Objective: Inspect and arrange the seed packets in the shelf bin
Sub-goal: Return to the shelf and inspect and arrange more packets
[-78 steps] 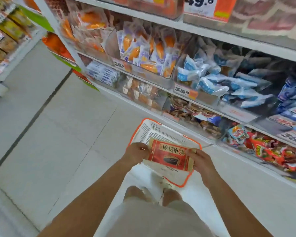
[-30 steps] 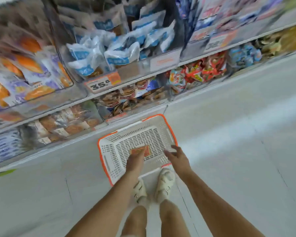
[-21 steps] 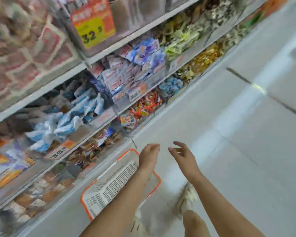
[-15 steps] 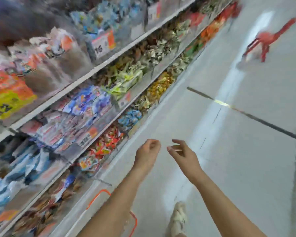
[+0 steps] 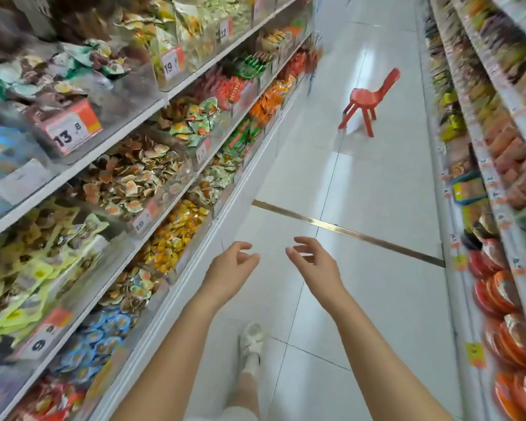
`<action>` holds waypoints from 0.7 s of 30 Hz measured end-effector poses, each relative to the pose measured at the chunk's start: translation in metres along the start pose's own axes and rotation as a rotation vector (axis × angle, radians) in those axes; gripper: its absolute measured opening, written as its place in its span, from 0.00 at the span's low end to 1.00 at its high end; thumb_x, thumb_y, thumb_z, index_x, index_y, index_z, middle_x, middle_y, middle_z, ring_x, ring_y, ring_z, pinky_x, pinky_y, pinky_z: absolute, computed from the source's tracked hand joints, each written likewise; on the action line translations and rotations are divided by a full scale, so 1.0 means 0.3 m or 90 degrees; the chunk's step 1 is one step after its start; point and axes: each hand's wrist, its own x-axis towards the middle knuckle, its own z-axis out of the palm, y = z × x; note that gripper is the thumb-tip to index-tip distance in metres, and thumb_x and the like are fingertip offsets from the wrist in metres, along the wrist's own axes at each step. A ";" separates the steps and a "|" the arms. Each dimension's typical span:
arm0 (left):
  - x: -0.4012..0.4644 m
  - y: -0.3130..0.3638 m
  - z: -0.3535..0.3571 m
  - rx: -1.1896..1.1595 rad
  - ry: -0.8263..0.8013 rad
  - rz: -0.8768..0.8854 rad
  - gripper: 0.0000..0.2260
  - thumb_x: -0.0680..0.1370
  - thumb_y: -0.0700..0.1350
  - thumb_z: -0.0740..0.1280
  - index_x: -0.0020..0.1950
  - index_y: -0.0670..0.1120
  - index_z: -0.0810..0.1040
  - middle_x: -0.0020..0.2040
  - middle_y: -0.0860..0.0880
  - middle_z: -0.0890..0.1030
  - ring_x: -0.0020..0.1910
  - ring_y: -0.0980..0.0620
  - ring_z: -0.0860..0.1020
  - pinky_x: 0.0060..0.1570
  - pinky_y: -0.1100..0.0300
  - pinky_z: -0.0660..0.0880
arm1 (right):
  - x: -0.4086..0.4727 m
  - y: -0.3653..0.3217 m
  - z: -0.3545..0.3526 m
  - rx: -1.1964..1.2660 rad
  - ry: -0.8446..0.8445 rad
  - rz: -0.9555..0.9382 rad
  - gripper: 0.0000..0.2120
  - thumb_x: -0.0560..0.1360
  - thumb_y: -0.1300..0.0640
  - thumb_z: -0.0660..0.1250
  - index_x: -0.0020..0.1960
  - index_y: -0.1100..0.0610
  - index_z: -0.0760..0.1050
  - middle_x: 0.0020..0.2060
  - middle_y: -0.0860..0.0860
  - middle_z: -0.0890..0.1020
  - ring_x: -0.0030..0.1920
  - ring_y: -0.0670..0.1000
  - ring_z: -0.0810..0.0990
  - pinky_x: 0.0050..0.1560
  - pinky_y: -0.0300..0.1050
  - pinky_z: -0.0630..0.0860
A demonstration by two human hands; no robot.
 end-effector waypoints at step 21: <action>2.148 0.867 0.266 0.100 -0.212 0.041 0.14 0.80 0.52 0.64 0.66 0.55 0.73 0.53 0.54 0.79 0.53 0.54 0.79 0.52 0.55 0.77 | 2.029 -0.143 -0.695 -0.118 0.040 0.156 0.15 0.78 0.44 0.64 0.63 0.46 0.74 0.50 0.42 0.80 0.51 0.43 0.80 0.49 0.40 0.75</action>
